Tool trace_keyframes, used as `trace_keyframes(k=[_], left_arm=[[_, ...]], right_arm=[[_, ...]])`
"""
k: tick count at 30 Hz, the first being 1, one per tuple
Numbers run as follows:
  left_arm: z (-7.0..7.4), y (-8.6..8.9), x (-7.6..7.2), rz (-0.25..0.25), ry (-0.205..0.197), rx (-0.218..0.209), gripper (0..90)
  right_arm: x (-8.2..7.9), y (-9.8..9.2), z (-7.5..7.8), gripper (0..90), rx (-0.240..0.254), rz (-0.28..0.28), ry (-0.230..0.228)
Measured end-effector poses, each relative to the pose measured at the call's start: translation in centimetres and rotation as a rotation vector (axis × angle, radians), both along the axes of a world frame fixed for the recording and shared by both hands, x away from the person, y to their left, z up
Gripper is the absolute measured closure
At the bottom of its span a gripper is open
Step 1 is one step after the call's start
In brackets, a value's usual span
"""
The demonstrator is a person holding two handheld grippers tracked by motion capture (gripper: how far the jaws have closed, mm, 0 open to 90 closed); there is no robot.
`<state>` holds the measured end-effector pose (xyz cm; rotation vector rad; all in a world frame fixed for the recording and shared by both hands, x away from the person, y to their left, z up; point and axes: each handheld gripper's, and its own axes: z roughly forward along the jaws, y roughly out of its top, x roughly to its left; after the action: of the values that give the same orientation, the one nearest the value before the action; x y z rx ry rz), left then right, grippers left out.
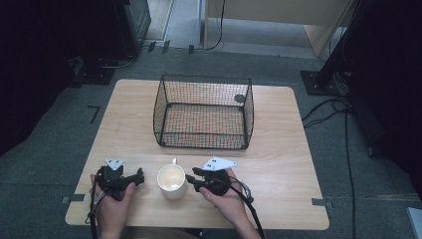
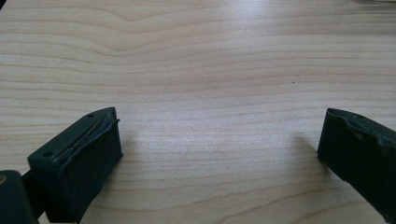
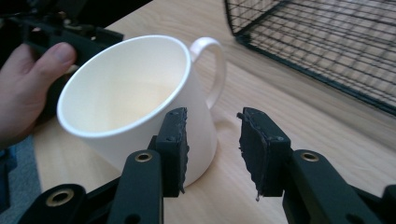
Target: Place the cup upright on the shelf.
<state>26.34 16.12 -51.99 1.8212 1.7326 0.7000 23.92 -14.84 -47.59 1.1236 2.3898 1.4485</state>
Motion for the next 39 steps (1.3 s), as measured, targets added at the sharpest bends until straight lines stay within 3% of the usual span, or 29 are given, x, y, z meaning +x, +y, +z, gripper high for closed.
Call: trace_keyframes(k=[6,9,12,13,15,19,23,31,34,39], left_arm=[[0.0,0.0,0.0,0.001,-0.002,-0.002,0.0],[0.0,0.0,0.0,0.002,-0.002,-0.003,0.0],[0.0,0.0,0.0,0.000,0.000,-0.001,0.0],[0.0,0.0,0.0,0.001,0.000,-0.001,0.0],[0.0,0.0,0.0,0.000,0.000,0.000,0.0],[0.0,0.0,0.0,0.000,0.000,0.000,0.0],[0.0,0.0,0.0,0.000,0.000,0.000,0.0],[0.0,0.0,0.0,0.000,0.000,0.000,0.0],[0.0,0.0,0.0,0.000,0.000,0.000,0.0],[0.0,0.0,0.0,0.000,0.000,0.000,0.0]], right_arm=[[-1.4,1.8,-0.2,60.1,0.003,0.066,0.008],[-1.8,2.4,-0.1,58.2,-0.030,0.095,-0.015],[-1.4,1.9,0.1,58.3,-0.011,0.080,-0.025],[-0.6,1.4,0.3,58.3,0.006,0.038,-0.028],[0.3,1.1,0.1,58.0,0.003,0.011,-0.043],[1.9,1.8,-0.9,57.1,-0.051,0.017,-0.050],[2.8,3.3,-1.6,56.2,-0.056,0.042,-0.061],[4.2,5.2,-3.1,55.6,-0.064,0.039,-0.074],[4.3,5.4,-3.1,57.1,-0.070,0.007,-0.093],[4.7,4.4,-3.1,61.3,-0.062,-0.036,-0.084]])
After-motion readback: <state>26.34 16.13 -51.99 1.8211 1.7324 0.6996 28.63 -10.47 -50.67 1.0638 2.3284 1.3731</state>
